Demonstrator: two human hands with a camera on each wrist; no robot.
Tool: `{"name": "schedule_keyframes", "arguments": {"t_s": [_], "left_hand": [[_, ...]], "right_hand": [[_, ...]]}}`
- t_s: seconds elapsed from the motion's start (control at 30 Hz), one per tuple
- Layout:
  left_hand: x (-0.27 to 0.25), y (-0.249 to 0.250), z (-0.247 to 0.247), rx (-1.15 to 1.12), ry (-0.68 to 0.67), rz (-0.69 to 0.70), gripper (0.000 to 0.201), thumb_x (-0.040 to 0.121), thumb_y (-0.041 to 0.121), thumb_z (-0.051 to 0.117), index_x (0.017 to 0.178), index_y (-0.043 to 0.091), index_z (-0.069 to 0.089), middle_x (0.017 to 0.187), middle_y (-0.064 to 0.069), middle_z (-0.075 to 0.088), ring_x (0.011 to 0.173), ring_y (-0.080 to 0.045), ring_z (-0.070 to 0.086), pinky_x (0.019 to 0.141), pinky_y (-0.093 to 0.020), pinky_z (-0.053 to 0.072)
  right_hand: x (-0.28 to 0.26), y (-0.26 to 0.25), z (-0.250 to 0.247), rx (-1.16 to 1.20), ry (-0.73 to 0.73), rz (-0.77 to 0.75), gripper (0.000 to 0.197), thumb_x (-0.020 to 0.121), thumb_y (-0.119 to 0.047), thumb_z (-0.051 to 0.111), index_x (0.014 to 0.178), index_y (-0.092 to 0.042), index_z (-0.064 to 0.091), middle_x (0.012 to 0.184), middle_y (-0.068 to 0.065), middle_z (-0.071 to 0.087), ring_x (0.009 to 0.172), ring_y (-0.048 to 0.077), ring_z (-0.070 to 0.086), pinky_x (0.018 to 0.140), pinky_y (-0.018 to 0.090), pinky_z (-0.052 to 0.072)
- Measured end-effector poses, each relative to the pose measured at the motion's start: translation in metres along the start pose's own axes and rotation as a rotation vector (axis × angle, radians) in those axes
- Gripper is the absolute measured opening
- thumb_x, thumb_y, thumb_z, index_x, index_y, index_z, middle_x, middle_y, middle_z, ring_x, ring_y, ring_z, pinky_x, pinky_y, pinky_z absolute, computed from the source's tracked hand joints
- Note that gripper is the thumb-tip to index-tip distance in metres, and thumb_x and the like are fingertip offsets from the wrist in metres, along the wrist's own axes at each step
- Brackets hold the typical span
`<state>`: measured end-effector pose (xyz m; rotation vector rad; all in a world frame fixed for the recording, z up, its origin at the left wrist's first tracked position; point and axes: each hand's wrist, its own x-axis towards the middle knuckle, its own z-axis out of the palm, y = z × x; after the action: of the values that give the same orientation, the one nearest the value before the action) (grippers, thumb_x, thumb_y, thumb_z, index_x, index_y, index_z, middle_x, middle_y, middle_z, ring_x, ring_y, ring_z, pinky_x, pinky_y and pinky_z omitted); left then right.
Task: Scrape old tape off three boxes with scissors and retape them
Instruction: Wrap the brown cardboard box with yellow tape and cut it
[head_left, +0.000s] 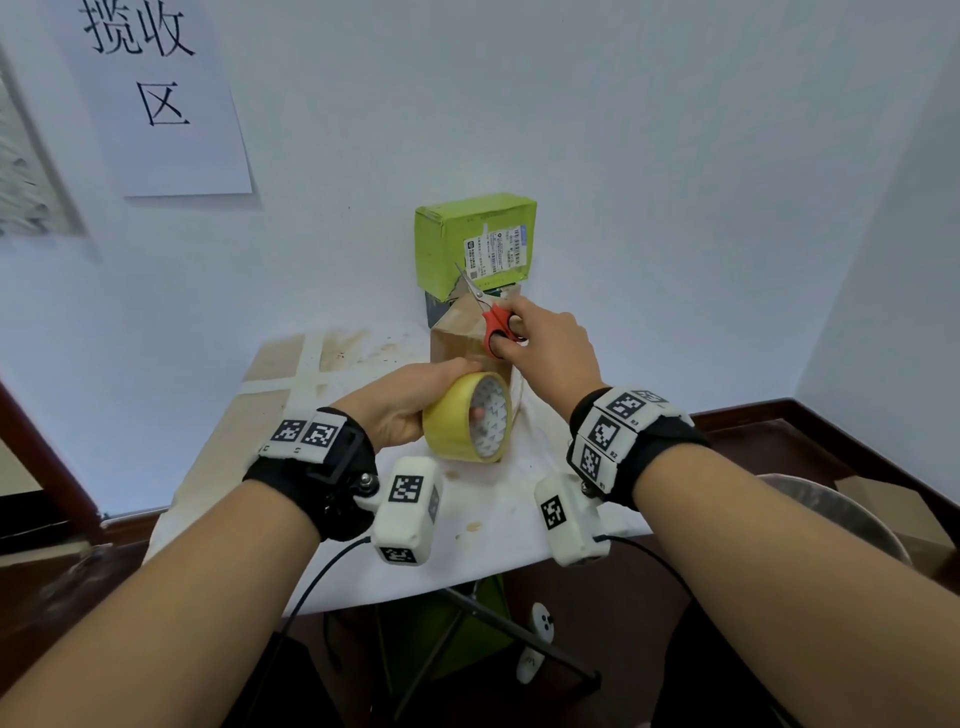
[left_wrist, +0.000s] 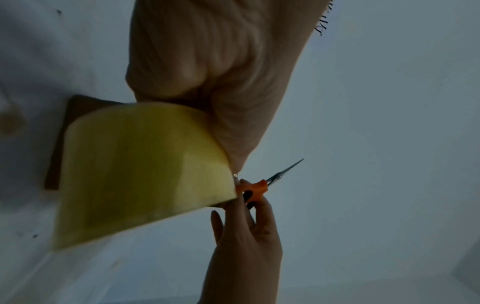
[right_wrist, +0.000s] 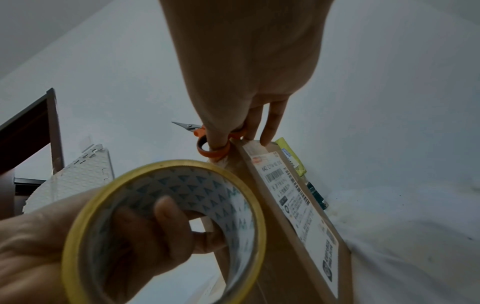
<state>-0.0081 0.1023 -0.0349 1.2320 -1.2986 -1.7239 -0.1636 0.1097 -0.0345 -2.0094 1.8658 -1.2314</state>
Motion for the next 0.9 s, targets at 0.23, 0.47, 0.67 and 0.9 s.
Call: {"name": "schedule_keyframes", "arguments": {"t_s": [0.23, 0.47, 0.67, 0.9], "left_hand": [[0.002, 0.004, -0.006, -0.03, -0.002, -0.06, 0.014, 0.093, 0.014, 0.061, 0.1, 0.003, 0.064, 0.078, -0.01, 0.065, 0.062, -0.014, 0.058, 0.044, -0.02, 0.051], [0.003, 0.005, -0.007, 0.115, -0.04, -0.043, 0.013, 0.095, 0.016, 0.058, 0.089, 0.005, 0.062, 0.059, -0.004, 0.064, 0.045, -0.009, 0.059, 0.045, -0.02, 0.051], [0.004, 0.006, -0.01, 0.109, -0.061, -0.063, 0.011, 0.092, 0.019, 0.061, 0.095, 0.009, 0.062, 0.075, -0.008, 0.066, 0.055, -0.013, 0.065, 0.049, -0.023, 0.053], [0.01, 0.004, -0.017, 0.034, -0.035, -0.093, 0.009, 0.089, 0.017, 0.065, 0.09, 0.008, 0.065, 0.081, -0.01, 0.066, 0.062, -0.014, 0.064, 0.058, -0.026, 0.058]], "right_hand": [[0.001, -0.004, 0.002, -0.012, -0.001, -0.008, 0.03, 0.086, -0.031, 0.06, 0.116, -0.031, 0.059, 0.115, 0.0, 0.066, 0.107, 0.025, 0.06, 0.083, 0.038, 0.05], [0.002, -0.001, 0.003, -0.001, 0.002, 0.002, 0.028, 0.086, -0.032, 0.061, 0.113, -0.03, 0.06, 0.113, 0.0, 0.067, 0.108, 0.024, 0.06, 0.085, 0.038, 0.05], [0.012, -0.001, -0.004, 0.135, -0.063, 0.018, 0.028, 0.087, -0.024, 0.06, 0.115, -0.027, 0.063, 0.106, -0.002, 0.07, 0.104, 0.012, 0.062, 0.08, 0.022, 0.043], [0.01, -0.005, -0.049, 0.624, -0.283, 0.263, 0.02, 0.093, -0.018, 0.061, 0.111, -0.01, 0.058, 0.066, 0.002, 0.065, 0.051, 0.007, 0.062, 0.047, 0.012, 0.046]]}}
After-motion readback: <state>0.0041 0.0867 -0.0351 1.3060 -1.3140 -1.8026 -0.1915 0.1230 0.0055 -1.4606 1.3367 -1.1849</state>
